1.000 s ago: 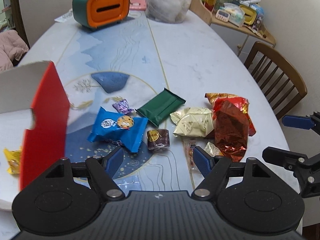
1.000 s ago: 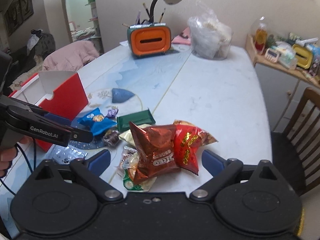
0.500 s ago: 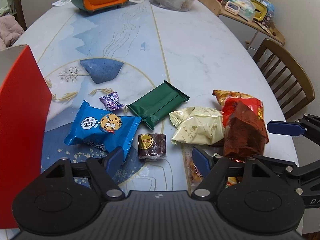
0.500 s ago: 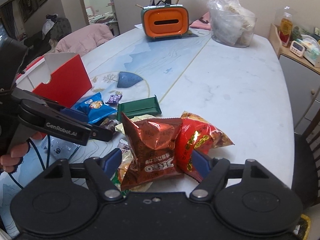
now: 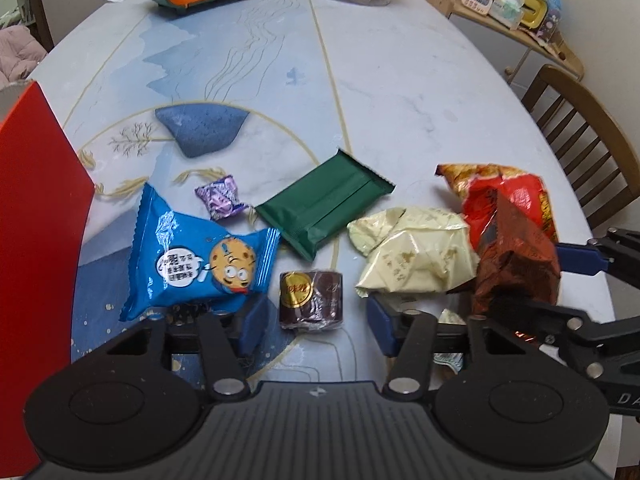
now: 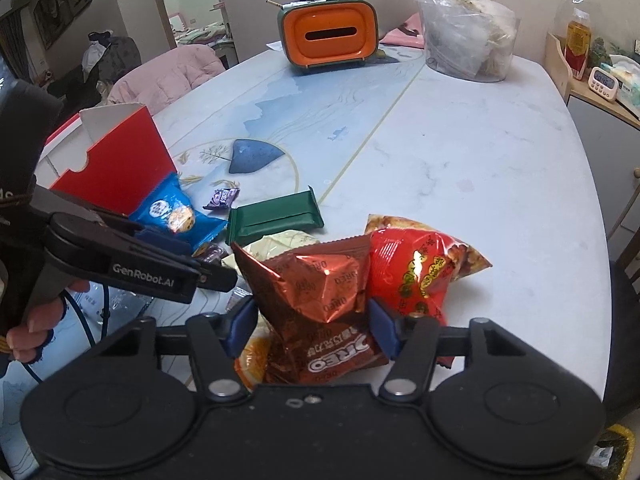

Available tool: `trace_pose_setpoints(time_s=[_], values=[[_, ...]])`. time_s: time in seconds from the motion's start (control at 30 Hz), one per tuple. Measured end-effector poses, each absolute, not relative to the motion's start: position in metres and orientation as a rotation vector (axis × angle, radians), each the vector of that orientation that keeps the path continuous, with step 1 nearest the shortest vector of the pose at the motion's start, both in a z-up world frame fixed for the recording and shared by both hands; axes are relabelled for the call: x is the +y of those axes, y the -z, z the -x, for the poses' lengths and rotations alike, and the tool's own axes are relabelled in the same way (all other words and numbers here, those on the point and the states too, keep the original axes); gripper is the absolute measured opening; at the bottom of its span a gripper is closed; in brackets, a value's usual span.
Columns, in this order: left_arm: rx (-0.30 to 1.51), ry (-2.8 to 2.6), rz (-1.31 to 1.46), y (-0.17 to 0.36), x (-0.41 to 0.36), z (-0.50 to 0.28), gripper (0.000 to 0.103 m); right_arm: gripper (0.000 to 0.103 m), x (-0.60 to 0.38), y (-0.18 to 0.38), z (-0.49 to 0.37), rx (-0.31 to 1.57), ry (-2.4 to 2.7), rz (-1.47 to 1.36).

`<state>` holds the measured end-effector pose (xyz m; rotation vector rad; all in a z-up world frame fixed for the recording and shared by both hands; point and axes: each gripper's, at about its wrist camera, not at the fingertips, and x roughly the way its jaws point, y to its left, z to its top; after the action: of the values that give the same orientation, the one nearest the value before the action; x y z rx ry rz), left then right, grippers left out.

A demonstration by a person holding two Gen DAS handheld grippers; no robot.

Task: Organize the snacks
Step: 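Grasp the brown chocolate with the left gripper while the right grasps the Oreo bag, then carry the chocolate and Oreo bag into the red box and release them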

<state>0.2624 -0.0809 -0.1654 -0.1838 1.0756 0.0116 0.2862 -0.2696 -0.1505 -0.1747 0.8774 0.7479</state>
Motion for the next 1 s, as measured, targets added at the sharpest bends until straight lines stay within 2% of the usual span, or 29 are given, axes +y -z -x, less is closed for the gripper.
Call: trace_pose_setpoints(time_s=[0.07,0.13,0.27,0.53,1.0], values=[[1.071,-0.015,0.18,0.167,-0.08,-0.261,0.044,0.055,-0.27,0.15,-0.285,0.873,-0.738,0.176],[1.071,-0.016,0.177,0.166,-0.08,-0.26,0.034,0.051,-0.27,0.15,-0.282,0.864,-0.731,0.182],[1.071,-0.023,0.198,0.165,-0.077,-0.257,0.033,0.044,-0.268,0.15,-0.277,0.85,-0.72,0.2],[1.064,-0.032,0.232,0.153,-0.074,-0.245,0.033,0.038,-0.273,0.146,-0.27,0.857,-0.68,0.17],[1.018,-0.009,0.273,0.111,-0.073,-0.215,0.033,0.037,-0.285,0.111,-0.237,0.81,-0.654,0.132]])
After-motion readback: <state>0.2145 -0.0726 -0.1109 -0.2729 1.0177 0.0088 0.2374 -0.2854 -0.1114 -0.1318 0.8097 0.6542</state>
